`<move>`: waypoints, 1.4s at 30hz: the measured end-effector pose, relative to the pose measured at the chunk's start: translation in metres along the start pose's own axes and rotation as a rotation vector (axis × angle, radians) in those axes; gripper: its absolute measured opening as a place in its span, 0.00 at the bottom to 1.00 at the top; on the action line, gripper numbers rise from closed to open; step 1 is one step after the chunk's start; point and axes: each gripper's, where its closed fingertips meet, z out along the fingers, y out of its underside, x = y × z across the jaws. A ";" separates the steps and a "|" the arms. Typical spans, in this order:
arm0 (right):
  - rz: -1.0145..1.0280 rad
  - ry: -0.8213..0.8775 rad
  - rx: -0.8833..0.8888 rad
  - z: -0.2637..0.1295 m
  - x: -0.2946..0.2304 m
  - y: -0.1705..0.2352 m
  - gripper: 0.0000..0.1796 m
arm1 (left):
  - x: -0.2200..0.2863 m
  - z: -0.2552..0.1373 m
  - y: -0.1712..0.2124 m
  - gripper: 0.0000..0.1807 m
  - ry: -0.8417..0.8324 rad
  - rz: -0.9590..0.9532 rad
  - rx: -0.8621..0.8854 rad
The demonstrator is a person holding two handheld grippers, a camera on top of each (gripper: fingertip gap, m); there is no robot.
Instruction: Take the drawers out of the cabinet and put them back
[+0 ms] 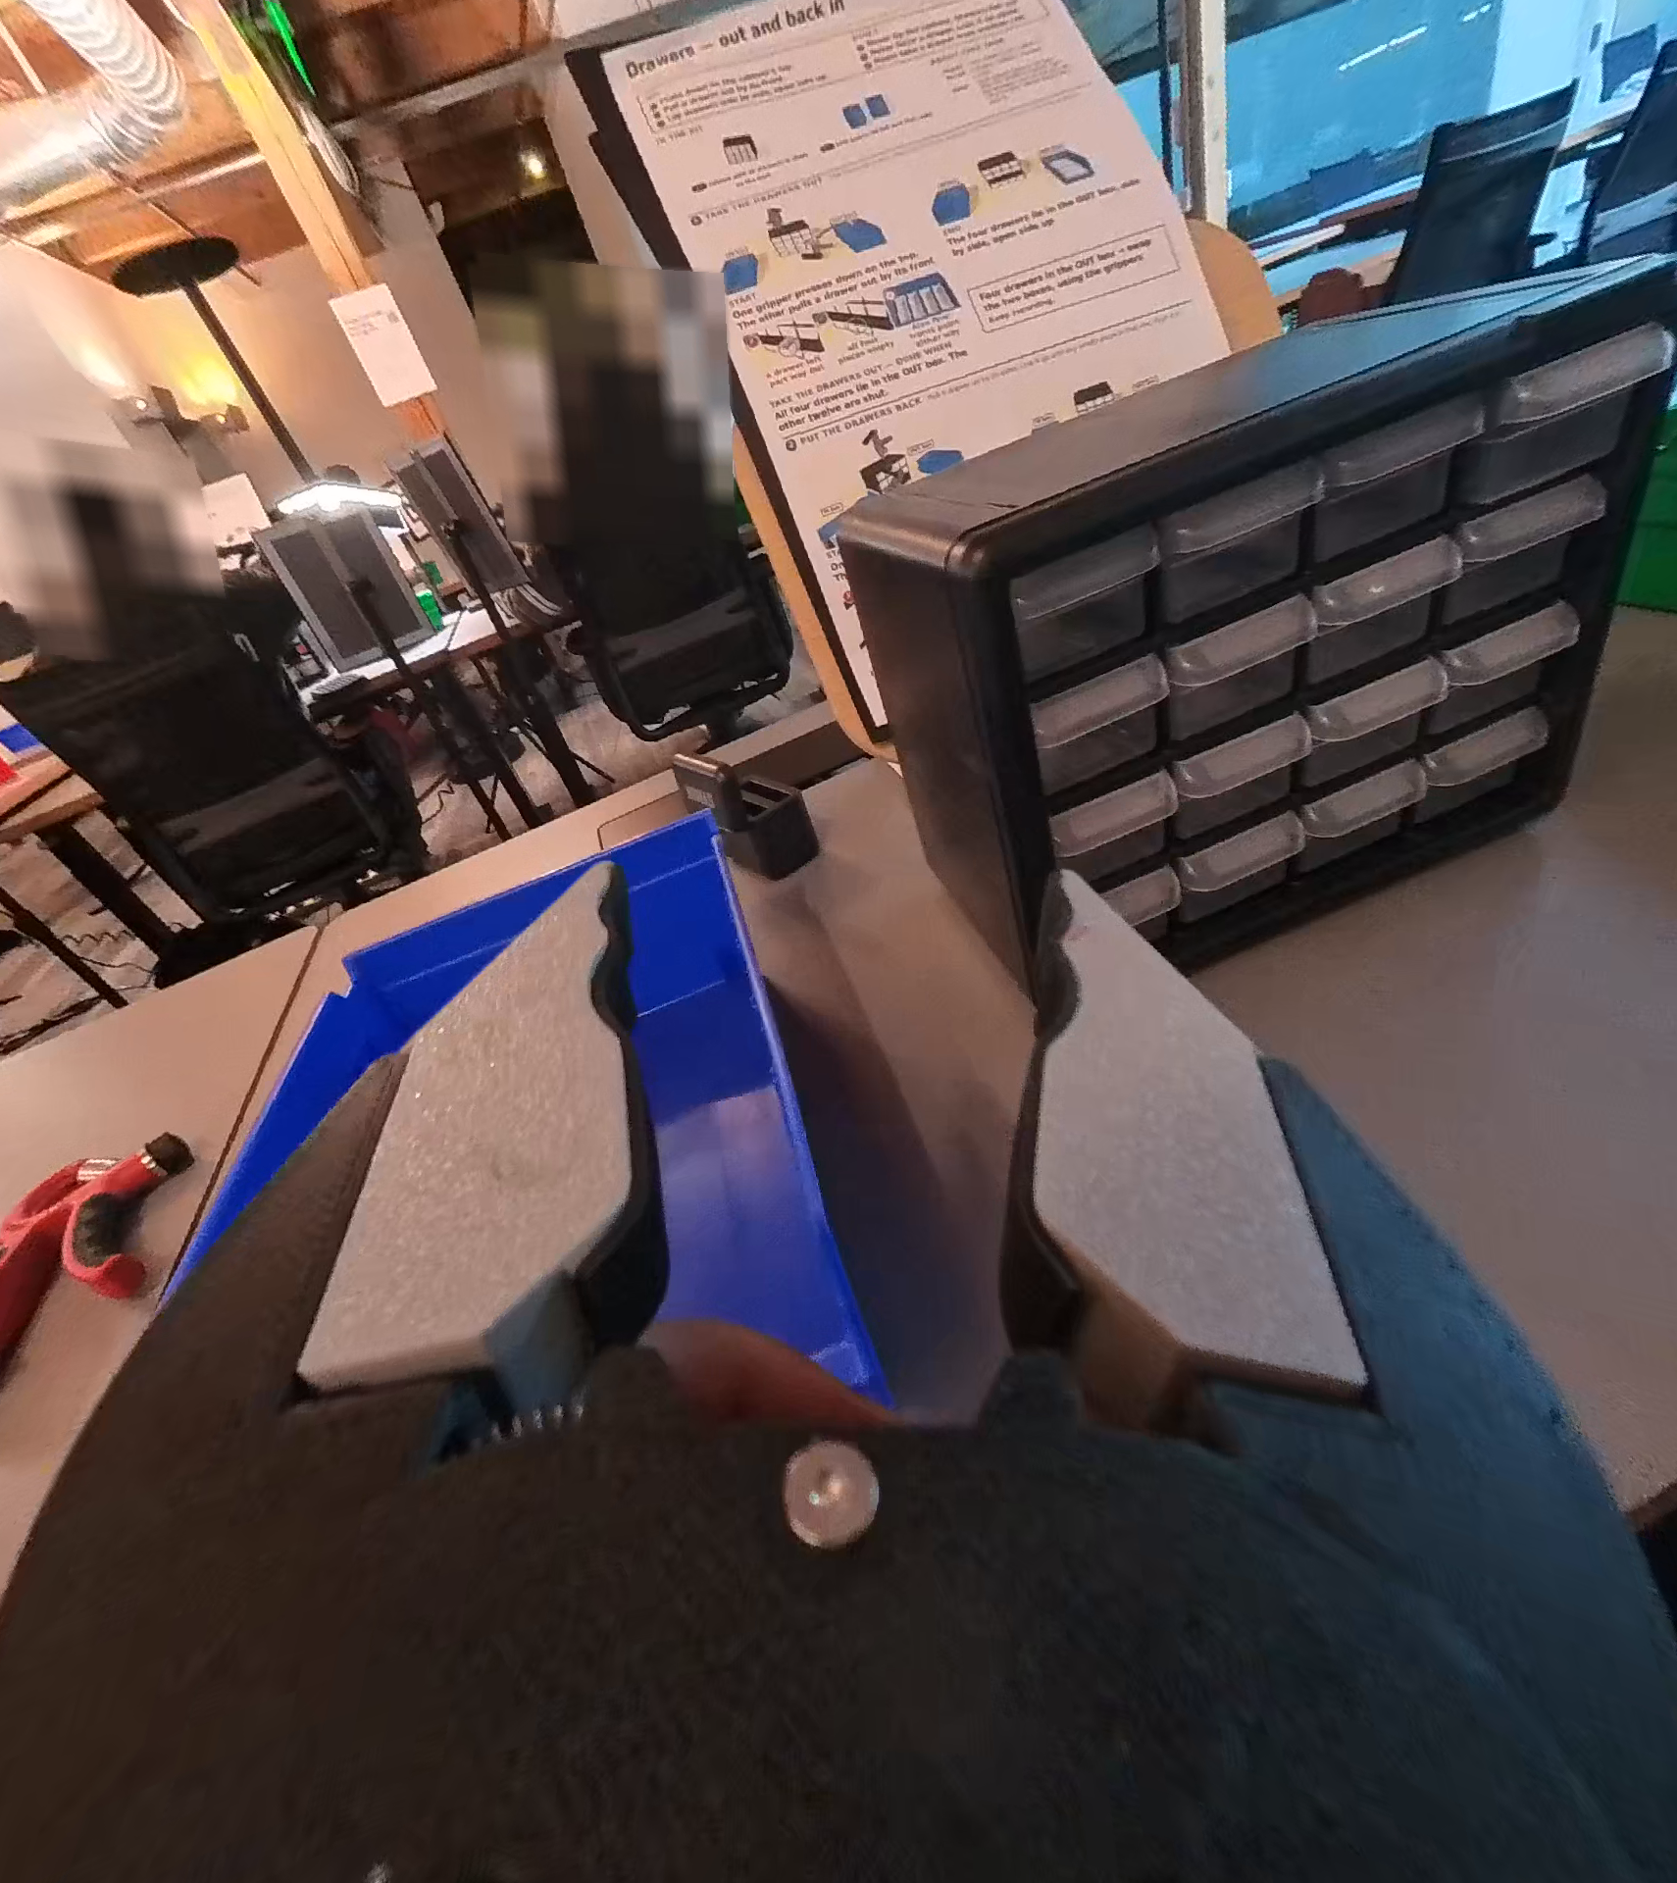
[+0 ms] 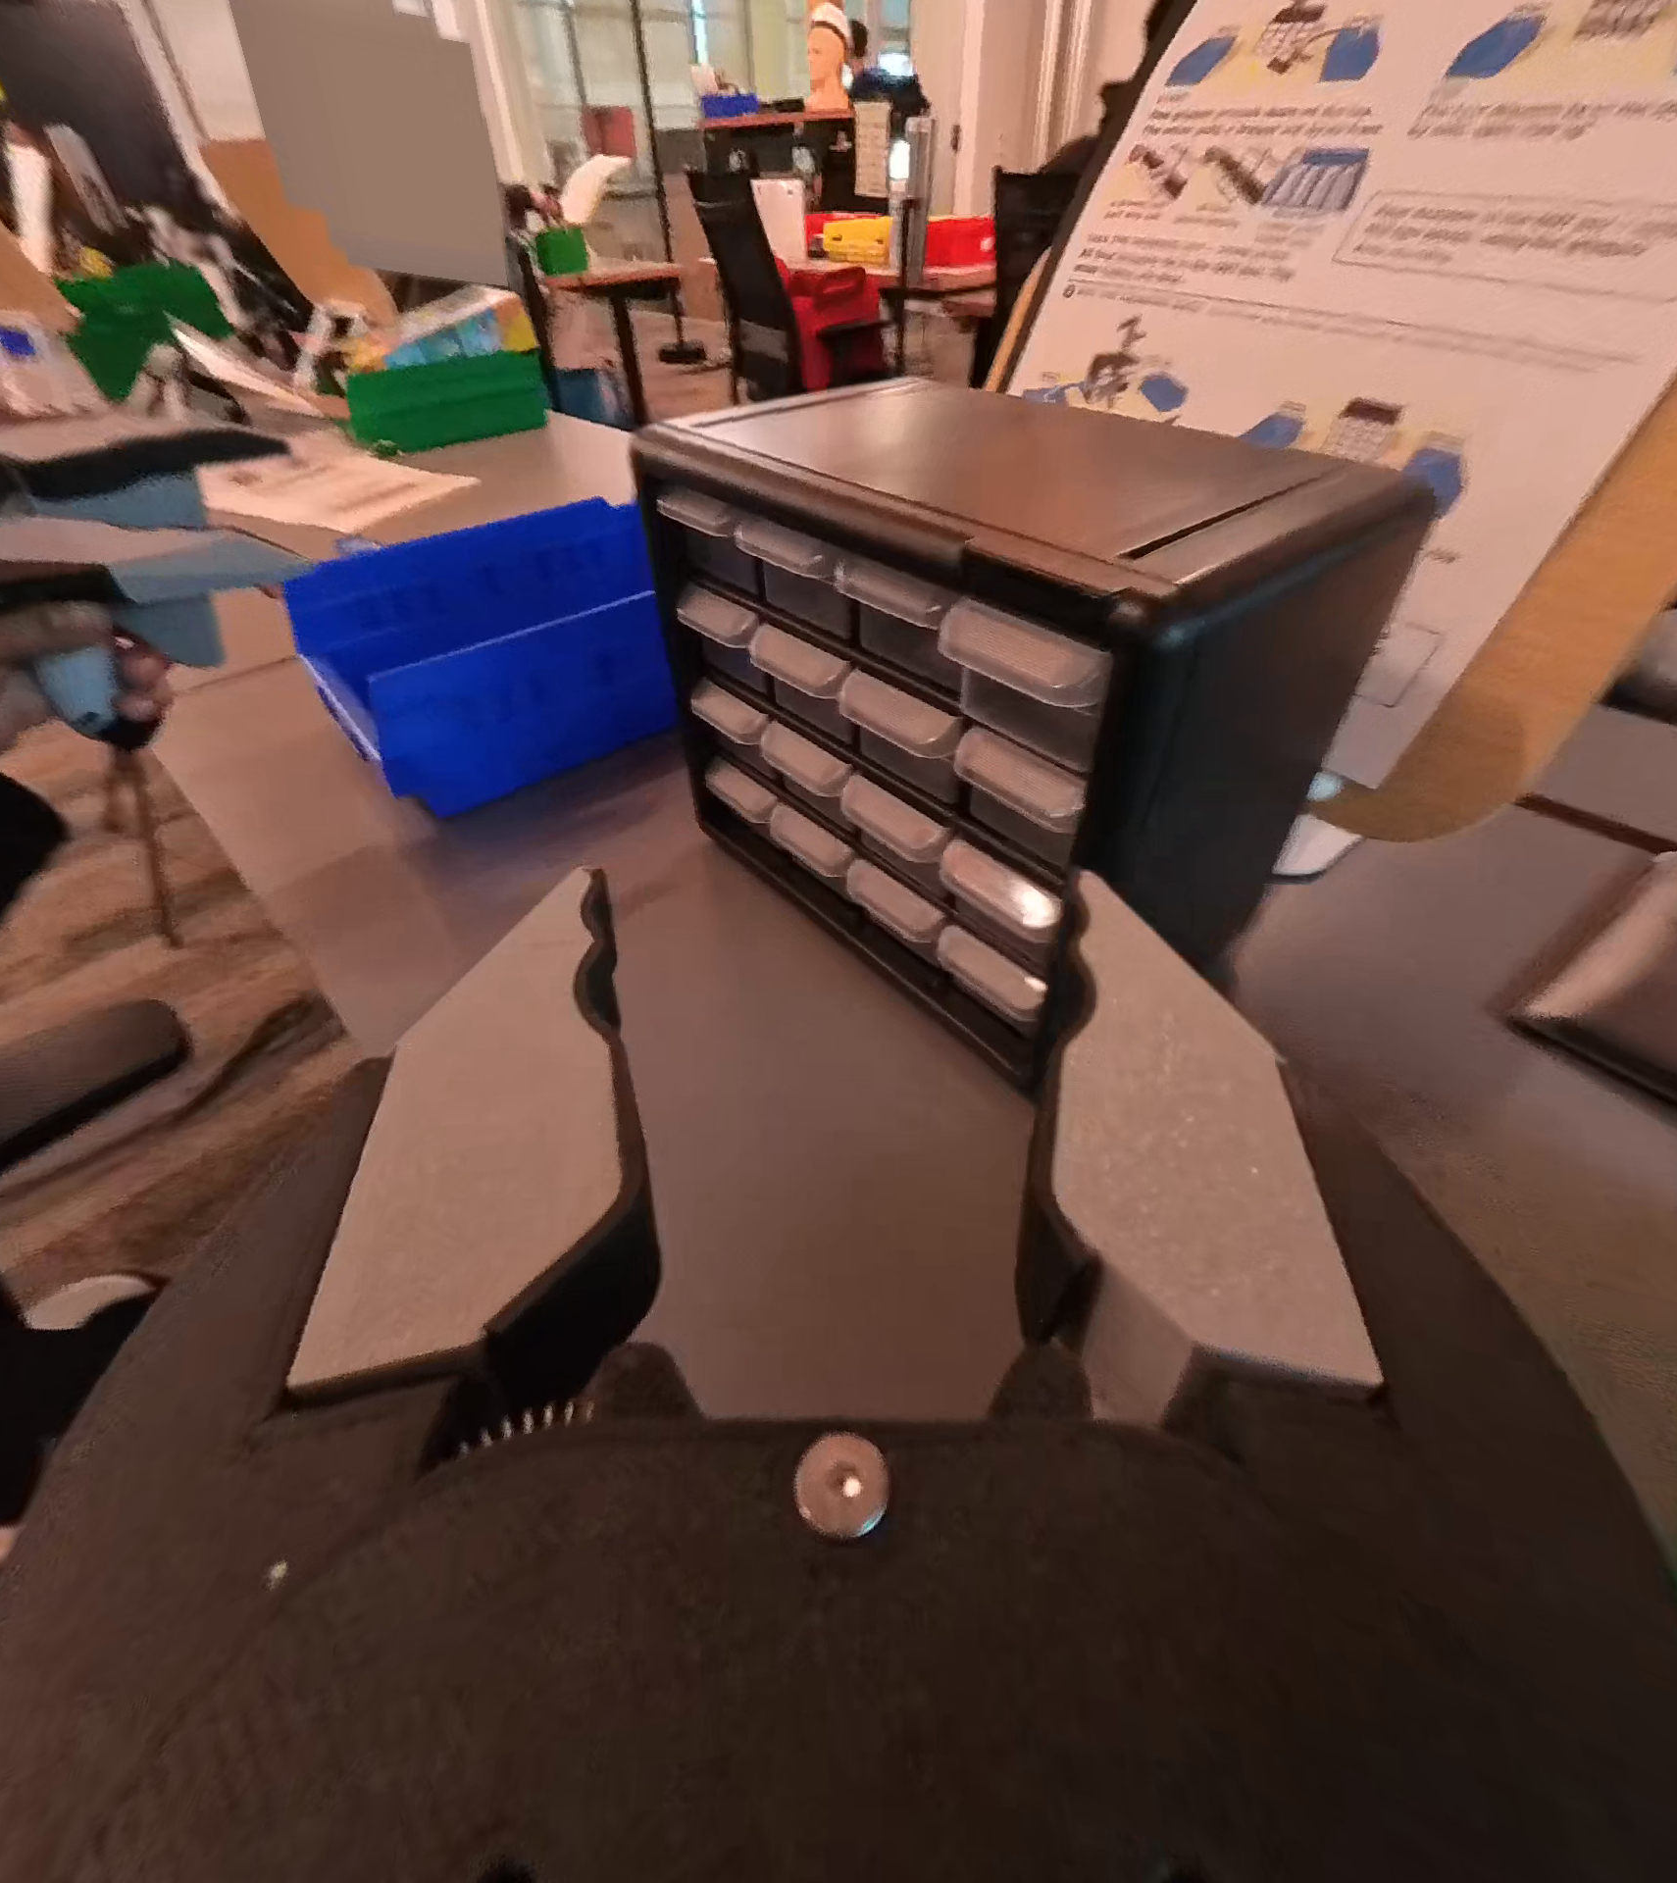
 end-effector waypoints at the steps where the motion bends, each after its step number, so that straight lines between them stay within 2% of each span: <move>1: 0.031 -0.033 -0.006 0.007 -0.005 0.004 0.47 | 0.001 0.000 0.000 0.43 0.001 0.004 0.000; 3: 0.060 -0.058 -0.039 0.022 -0.009 0.016 0.48 | 0.003 0.000 -0.001 0.43 -0.001 0.022 -0.002; 6: 0.045 -0.010 -0.082 0.044 -0.005 0.033 0.47 | 0.000 -0.002 -0.002 0.41 -0.028 0.046 0.001; 10: 0.094 0.021 -0.133 0.070 -0.003 0.058 0.42 | -0.002 -0.002 -0.002 0.40 -0.021 0.028 0.003; 13: 0.155 0.053 -0.130 0.086 0.001 0.070 0.35 | -0.004 -0.001 0.002 0.40 -0.020 0.024 -0.008; 24: 0.525 0.110 0.113 0.115 0.043 0.066 0.26 | 0.002 0.009 0.015 0.40 0.013 0.001 -0.045; 28: 0.642 0.131 0.180 0.116 0.055 0.073 0.09 | 0.011 0.012 0.015 0.40 0.039 -0.007 -0.047; 29: 0.680 0.133 0.187 0.115 0.057 0.076 0.08 | 0.015 0.013 0.013 0.39 0.052 -0.009 -0.044; 30: 0.722 0.127 0.191 0.114 0.059 0.079 0.21 | 0.018 0.014 0.010 0.39 0.063 -0.004 -0.041; 31: 0.747 0.111 0.208 0.112 0.059 0.077 0.22 | 0.021 0.016 0.006 0.39 0.070 0.006 -0.036; 34: 0.772 0.082 0.284 0.106 0.063 0.069 0.16 | 0.028 0.026 -0.016 0.38 0.104 0.017 -0.003; 37: 0.818 0.083 0.318 0.107 0.068 0.071 0.11 | 0.039 0.054 -0.042 0.36 0.183 0.043 -0.016; 42: 0.932 0.040 0.353 0.108 0.070 0.078 0.06 | 0.065 0.112 -0.080 0.40 0.274 0.300 -0.080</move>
